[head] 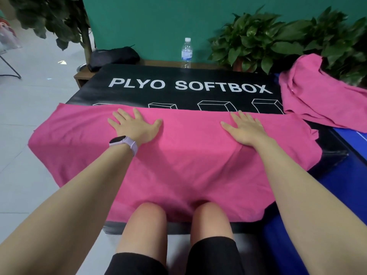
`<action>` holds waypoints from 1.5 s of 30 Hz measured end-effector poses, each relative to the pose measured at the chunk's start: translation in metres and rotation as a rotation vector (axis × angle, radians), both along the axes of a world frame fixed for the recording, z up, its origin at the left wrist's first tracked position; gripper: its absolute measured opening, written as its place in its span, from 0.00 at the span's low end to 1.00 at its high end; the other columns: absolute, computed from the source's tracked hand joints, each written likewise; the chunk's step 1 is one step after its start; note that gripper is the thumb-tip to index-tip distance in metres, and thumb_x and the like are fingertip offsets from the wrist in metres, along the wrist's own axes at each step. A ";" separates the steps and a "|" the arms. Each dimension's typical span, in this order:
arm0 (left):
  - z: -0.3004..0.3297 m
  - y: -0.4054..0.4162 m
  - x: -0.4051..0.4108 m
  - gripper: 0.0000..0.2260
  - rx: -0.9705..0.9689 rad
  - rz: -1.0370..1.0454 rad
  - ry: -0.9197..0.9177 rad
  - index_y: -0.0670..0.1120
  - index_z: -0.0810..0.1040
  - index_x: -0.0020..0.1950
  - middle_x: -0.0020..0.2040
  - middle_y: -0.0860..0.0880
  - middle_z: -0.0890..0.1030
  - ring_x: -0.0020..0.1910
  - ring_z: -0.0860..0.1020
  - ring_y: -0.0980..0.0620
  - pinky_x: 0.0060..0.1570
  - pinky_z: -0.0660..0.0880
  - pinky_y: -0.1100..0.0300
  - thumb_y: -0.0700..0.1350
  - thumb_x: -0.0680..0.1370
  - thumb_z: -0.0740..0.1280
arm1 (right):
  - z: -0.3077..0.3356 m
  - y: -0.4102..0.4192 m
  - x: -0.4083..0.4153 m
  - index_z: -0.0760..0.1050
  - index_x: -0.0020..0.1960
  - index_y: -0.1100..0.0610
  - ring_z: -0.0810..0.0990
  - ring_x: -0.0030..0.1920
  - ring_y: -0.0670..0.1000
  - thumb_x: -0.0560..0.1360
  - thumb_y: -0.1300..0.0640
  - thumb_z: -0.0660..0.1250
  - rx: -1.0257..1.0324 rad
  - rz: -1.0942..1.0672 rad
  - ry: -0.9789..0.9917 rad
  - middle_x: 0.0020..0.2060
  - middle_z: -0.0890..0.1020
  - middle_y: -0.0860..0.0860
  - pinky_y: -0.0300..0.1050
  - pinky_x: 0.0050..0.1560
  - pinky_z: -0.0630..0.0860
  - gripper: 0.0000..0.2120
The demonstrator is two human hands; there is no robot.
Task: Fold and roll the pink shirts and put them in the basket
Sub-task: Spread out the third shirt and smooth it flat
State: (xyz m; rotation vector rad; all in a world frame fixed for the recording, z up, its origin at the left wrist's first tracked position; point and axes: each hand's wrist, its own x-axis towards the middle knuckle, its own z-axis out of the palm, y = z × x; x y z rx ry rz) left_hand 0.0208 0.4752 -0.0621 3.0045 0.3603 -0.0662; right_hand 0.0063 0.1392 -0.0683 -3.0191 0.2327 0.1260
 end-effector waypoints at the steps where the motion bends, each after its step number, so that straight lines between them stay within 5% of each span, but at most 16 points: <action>1: -0.001 0.000 0.006 0.47 0.001 -0.001 0.000 0.47 0.47 0.83 0.80 0.33 0.45 0.80 0.42 0.34 0.75 0.39 0.35 0.77 0.73 0.48 | -0.001 -0.001 0.004 0.48 0.82 0.43 0.45 0.82 0.52 0.74 0.23 0.41 -0.002 0.000 -0.015 0.82 0.47 0.48 0.58 0.80 0.44 0.42; 9: -0.007 -0.001 0.046 0.48 -0.006 -0.011 -0.038 0.47 0.49 0.83 0.80 0.33 0.47 0.80 0.44 0.34 0.75 0.40 0.34 0.77 0.72 0.47 | 0.001 0.000 0.036 0.52 0.82 0.45 0.48 0.82 0.52 0.78 0.26 0.44 0.002 -0.001 -0.073 0.82 0.51 0.49 0.57 0.80 0.46 0.39; 11: -0.007 -0.002 0.056 0.48 -0.004 -0.017 -0.049 0.47 0.49 0.83 0.80 0.33 0.48 0.80 0.45 0.34 0.75 0.41 0.35 0.77 0.72 0.47 | -0.001 0.000 0.042 0.60 0.80 0.48 0.55 0.80 0.54 0.80 0.30 0.46 0.032 -0.006 -0.142 0.81 0.58 0.51 0.57 0.79 0.53 0.35; 13: -0.006 -0.001 0.064 0.47 -0.011 -0.024 -0.053 0.47 0.49 0.83 0.80 0.33 0.47 0.80 0.45 0.34 0.75 0.41 0.35 0.77 0.73 0.46 | 0.000 -0.002 0.042 0.75 0.66 0.54 0.70 0.71 0.58 0.83 0.37 0.48 0.166 0.004 -0.302 0.68 0.74 0.54 0.57 0.69 0.67 0.28; 15: -0.005 0.001 0.067 0.47 -0.022 -0.037 -0.052 0.47 0.49 0.83 0.81 0.34 0.47 0.80 0.45 0.35 0.76 0.41 0.35 0.77 0.72 0.46 | 0.001 -0.007 0.037 0.75 0.53 0.55 0.76 0.59 0.59 0.85 0.43 0.50 0.279 0.051 -0.408 0.55 0.78 0.53 0.55 0.59 0.73 0.21; 19: -0.005 0.005 0.065 0.44 -0.044 -0.034 -0.067 0.46 0.55 0.81 0.80 0.34 0.52 0.80 0.48 0.35 0.75 0.43 0.37 0.75 0.75 0.48 | 0.003 -0.031 0.027 0.77 0.60 0.58 0.75 0.62 0.58 0.85 0.49 0.52 0.245 0.091 -0.354 0.59 0.79 0.56 0.57 0.64 0.72 0.19; 22: 0.000 0.001 0.049 0.25 -0.019 -0.121 -0.357 0.40 0.76 0.61 0.64 0.36 0.74 0.65 0.69 0.36 0.66 0.64 0.41 0.59 0.79 0.57 | 0.004 -0.032 0.019 0.78 0.55 0.62 0.77 0.56 0.60 0.83 0.54 0.56 0.127 0.051 -0.455 0.53 0.79 0.58 0.56 0.58 0.74 0.15; 25: 0.008 -0.008 0.031 0.14 0.100 -0.261 -0.461 0.39 0.78 0.50 0.50 0.39 0.77 0.52 0.73 0.38 0.51 0.70 0.46 0.48 0.79 0.59 | 0.013 -0.014 0.011 0.78 0.55 0.63 0.77 0.53 0.62 0.81 0.54 0.59 -0.083 0.050 -0.461 0.50 0.78 0.58 0.57 0.54 0.73 0.14; 29: 0.002 -0.010 0.011 0.22 0.040 -0.293 -0.250 0.43 0.76 0.61 0.60 0.40 0.73 0.62 0.69 0.39 0.61 0.68 0.47 0.59 0.82 0.56 | 0.017 0.024 -0.004 0.74 0.68 0.59 0.73 0.67 0.61 0.83 0.42 0.56 -0.080 0.054 -0.279 0.65 0.75 0.59 0.55 0.66 0.69 0.24; 33: -0.005 -0.004 -0.012 0.30 -0.062 -0.383 -0.169 0.47 0.67 0.75 0.71 0.40 0.68 0.72 0.63 0.39 0.73 0.59 0.47 0.66 0.81 0.53 | 0.001 0.070 -0.023 0.60 0.80 0.48 0.54 0.81 0.56 0.80 0.30 0.48 0.026 0.161 -0.175 0.81 0.57 0.55 0.55 0.80 0.50 0.35; 37: -0.005 0.019 -0.027 0.38 -0.028 -0.297 -0.143 0.54 0.59 0.79 0.79 0.44 0.59 0.78 0.55 0.40 0.77 0.49 0.44 0.75 0.76 0.48 | -0.001 0.074 -0.027 0.49 0.83 0.44 0.45 0.82 0.53 0.77 0.26 0.42 0.039 0.145 -0.063 0.82 0.48 0.51 0.53 0.80 0.43 0.39; 45: 0.000 0.036 -0.017 0.51 -0.066 -0.163 -0.003 0.56 0.49 0.82 0.83 0.46 0.47 0.81 0.42 0.39 0.76 0.40 0.38 0.83 0.66 0.45 | -0.003 0.072 -0.013 0.48 0.83 0.45 0.45 0.82 0.52 0.72 0.20 0.40 0.011 0.149 -0.068 0.82 0.48 0.50 0.52 0.80 0.42 0.47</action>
